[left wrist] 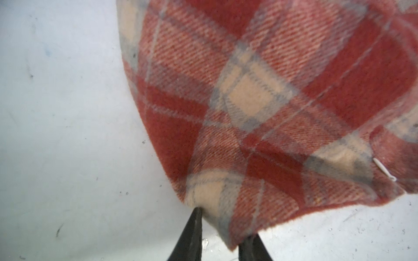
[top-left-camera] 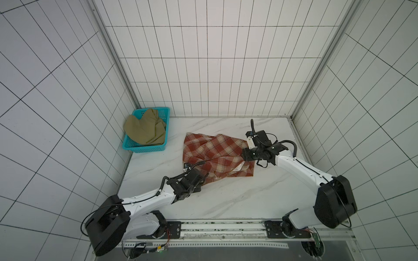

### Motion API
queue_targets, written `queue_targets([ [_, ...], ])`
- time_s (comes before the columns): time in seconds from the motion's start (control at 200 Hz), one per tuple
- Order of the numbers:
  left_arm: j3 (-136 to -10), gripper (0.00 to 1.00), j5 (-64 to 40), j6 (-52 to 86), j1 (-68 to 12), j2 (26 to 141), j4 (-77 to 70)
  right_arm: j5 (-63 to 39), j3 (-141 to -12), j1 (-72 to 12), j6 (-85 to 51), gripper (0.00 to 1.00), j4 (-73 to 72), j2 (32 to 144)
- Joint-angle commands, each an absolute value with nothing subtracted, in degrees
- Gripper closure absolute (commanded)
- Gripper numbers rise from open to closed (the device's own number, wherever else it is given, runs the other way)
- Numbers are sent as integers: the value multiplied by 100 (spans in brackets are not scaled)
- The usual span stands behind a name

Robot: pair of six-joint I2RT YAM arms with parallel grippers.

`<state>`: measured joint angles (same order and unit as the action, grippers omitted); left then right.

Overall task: Fold and stack skirts
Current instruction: Flatten out the skirt at the center of the table.

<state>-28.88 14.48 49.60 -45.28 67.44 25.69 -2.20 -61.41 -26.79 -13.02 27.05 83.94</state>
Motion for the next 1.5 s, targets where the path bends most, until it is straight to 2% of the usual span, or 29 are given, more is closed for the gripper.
queue_targets([
  [0.0,-2758,73,1420,4927,-4427,6799,2485,151,-5903,-2748,-1177,47,2825,8337],
  [0.21,-2697,74,1341,4844,-4282,6794,2408,596,-5901,-2777,-1038,47,2978,8415],
  [0.525,-2702,74,1210,4582,-3954,6712,2441,889,-5793,-3092,-1130,51,3448,8184],
  [1.009,-2697,75,1056,4357,-3656,6723,2424,940,-5396,-3504,-1319,57,3273,8217],
  [1.124,-2682,75,1063,4359,-3640,6732,2424,1099,-5500,-3515,-1302,68,3088,8416],
  [1.494,-2649,75,1024,4340,-3433,6822,2307,1338,-5803,-3560,-1068,67,2724,8943],
])
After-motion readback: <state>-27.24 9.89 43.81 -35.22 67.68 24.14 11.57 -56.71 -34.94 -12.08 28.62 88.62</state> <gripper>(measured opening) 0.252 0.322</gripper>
